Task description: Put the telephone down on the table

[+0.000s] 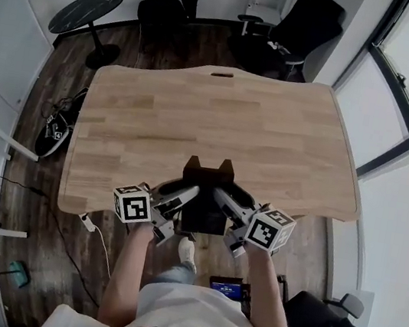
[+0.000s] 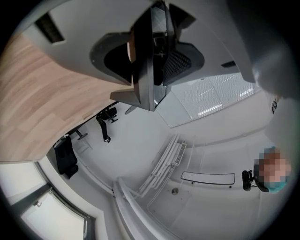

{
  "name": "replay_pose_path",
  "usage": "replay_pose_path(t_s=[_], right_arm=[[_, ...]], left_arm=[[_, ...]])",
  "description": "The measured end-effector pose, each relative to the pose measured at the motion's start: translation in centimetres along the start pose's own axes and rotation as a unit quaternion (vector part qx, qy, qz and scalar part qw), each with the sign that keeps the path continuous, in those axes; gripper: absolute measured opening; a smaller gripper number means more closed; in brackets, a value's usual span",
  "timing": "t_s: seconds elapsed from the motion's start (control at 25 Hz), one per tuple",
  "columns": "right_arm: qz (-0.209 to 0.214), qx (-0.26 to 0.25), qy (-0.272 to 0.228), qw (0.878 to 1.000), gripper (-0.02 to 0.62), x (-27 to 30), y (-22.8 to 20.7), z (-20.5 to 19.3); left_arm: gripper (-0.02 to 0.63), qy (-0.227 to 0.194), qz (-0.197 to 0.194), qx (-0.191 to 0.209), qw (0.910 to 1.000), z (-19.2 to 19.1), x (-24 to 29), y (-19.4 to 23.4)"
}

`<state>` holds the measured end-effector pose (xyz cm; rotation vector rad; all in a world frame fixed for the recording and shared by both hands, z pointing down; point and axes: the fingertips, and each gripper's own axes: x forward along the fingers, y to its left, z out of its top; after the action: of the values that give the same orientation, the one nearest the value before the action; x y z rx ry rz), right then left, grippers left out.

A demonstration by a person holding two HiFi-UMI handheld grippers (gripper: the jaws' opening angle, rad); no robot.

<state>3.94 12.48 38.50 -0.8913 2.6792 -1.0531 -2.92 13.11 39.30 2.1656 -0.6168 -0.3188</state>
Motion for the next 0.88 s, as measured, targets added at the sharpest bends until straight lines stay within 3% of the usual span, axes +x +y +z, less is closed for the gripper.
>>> replay_pose_path(t_s=[0.28, 0.88], right_arm=[[-0.025, -0.003, -0.012, 1.000, 0.195, 3.5, -2.8, 2.2], [-0.055, -0.009, -0.041, 0.998, 0.195, 4.6, -5.6, 6.3]], left_arm=[[0.202, 0.007, -0.018, -0.007, 0.9998, 3.4, 2.1, 3.5], [0.201, 0.034, -0.048, -0.001, 0.9983, 6.7, 6.4, 4.8]])
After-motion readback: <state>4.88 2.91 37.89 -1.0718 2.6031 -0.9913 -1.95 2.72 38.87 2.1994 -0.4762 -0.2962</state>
